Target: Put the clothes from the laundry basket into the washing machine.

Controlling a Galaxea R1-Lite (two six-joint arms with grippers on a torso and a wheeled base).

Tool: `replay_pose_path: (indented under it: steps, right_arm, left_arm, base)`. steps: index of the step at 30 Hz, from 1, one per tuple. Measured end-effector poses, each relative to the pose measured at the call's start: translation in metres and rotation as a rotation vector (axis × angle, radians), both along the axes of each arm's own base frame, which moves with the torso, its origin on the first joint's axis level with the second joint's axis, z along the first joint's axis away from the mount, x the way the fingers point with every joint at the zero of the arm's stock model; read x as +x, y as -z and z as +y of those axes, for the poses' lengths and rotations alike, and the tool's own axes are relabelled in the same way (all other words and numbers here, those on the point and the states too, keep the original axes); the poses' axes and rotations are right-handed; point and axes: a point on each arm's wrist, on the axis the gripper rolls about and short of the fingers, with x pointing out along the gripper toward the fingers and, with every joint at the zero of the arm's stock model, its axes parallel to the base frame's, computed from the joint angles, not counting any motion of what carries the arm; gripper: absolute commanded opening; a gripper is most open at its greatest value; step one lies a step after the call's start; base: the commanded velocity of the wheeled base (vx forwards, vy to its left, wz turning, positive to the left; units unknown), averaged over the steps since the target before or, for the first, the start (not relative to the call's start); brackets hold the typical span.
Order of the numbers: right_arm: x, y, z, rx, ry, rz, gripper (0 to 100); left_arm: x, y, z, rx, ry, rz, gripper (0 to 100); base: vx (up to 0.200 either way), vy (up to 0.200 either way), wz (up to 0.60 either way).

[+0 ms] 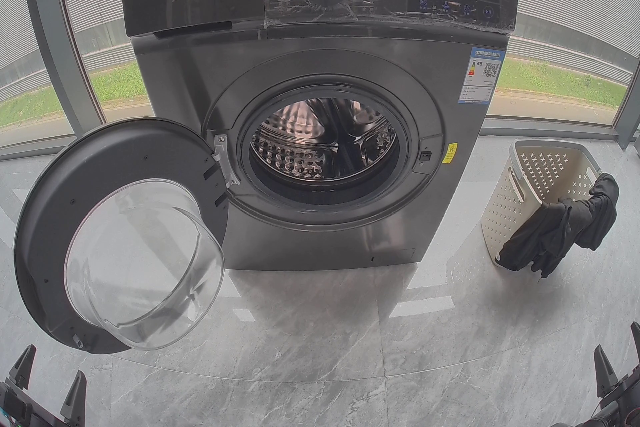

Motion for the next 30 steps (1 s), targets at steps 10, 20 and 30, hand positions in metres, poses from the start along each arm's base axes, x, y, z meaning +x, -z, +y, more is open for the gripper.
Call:
replay_pose_path:
  steps: [10, 20, 30]
  right_arm:
    - [0.0, 0.0, 0.0, 0.0, -0.001, 0.0, 100]
    - [0.0, 0.0, 0.0, 0.0, -0.001, 0.0, 100]
    - [0.0001, 0.0, 0.0, 0.0, -0.001, 0.001, 100]
  left_arm:
    - [0.0, -0.0001, -0.0002, -0.001, 0.007, -0.001, 100]
    - [0.0, 0.0, -0.0001, -0.001, 0.006, 0.0, 100]
    - [0.0, 0.0, -0.0001, -0.001, 0.007, 0.0, 100]
  base:
    - [0.0, -0.2, 0.0]
    - [0.0, -0.08, 0.0]
    - [0.0, -0.16, 0.0]
